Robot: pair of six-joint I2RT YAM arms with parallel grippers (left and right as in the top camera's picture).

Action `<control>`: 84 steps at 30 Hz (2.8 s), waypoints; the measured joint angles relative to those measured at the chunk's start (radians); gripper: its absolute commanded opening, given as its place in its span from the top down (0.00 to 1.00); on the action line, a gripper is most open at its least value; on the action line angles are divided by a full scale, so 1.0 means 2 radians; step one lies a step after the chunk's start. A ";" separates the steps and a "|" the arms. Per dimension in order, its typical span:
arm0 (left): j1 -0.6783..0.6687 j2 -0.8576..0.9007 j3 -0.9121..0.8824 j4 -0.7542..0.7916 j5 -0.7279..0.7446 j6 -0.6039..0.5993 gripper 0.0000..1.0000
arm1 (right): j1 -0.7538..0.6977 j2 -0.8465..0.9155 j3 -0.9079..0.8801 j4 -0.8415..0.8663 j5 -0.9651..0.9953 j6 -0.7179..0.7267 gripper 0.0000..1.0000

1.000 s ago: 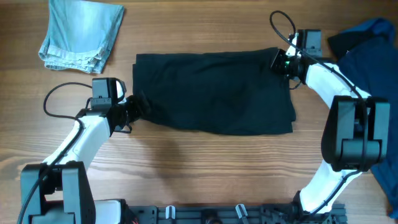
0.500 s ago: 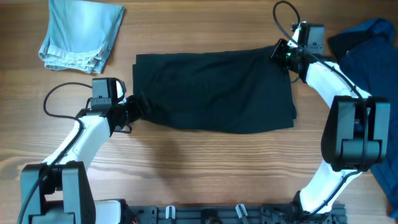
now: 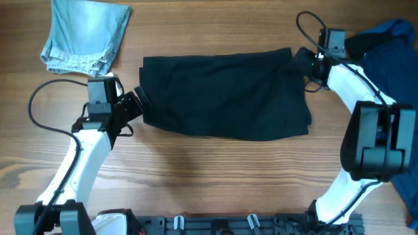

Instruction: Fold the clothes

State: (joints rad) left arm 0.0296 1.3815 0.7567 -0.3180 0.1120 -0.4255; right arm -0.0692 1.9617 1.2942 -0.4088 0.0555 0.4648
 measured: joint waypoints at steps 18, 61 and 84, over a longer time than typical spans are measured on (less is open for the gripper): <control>0.010 0.110 0.041 0.089 0.047 0.037 0.00 | 0.000 -0.047 -0.019 -0.148 -0.131 -0.127 0.00; 0.015 0.221 0.082 0.065 0.183 0.102 0.96 | 0.000 -0.047 -0.019 -0.169 -0.164 -0.131 0.00; 0.008 0.146 0.281 -0.229 0.043 0.114 0.00 | 0.000 -0.047 -0.019 -0.168 -0.187 -0.131 0.00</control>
State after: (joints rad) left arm 0.0456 1.6737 1.3182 -0.7769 0.1986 -0.1970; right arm -0.0689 1.8679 1.2560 -0.7448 -0.3183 0.2028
